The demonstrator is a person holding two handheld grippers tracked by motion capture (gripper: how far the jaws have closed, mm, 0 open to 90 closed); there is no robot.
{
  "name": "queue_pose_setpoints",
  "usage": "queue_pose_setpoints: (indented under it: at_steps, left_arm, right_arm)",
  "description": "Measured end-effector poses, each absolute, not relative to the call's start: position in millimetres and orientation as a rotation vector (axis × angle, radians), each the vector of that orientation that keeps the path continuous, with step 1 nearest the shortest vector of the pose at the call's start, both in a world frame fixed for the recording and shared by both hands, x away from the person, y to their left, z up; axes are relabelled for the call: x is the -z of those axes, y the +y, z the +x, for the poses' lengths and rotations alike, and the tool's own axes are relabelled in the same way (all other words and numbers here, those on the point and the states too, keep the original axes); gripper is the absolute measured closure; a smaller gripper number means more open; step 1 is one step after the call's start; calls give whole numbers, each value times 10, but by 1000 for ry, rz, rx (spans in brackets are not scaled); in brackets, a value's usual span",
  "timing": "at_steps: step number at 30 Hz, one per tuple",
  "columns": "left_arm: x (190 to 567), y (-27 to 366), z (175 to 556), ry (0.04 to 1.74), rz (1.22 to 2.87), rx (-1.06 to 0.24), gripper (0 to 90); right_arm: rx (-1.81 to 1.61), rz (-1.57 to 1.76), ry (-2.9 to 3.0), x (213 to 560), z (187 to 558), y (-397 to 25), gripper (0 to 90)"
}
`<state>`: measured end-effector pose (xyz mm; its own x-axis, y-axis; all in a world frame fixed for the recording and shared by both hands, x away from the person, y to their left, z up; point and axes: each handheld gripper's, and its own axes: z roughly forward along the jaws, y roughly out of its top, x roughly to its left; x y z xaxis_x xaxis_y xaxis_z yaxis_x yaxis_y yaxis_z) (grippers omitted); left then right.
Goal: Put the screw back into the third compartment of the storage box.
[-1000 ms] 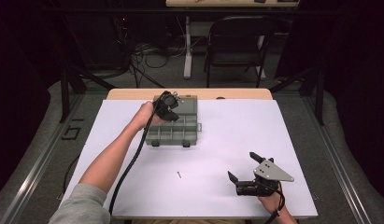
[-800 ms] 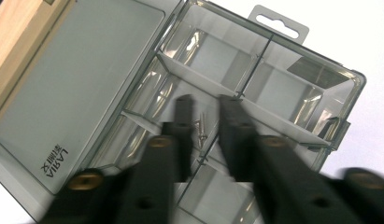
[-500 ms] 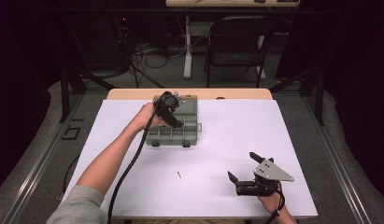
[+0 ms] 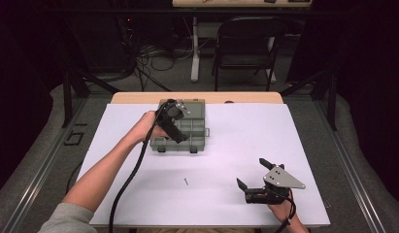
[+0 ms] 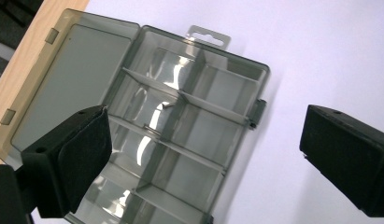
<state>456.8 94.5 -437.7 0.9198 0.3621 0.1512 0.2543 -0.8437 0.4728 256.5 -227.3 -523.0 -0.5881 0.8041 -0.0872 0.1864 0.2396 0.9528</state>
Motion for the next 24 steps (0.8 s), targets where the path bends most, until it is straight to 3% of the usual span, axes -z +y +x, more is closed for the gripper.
queue_pose_setpoints:
  at_steps: [24]
  left_arm:
    - [4675,1099,4038,328,2613,-296,0]
  right_arm:
    - [-1360,908,1928,5230,2566,-2276,2]
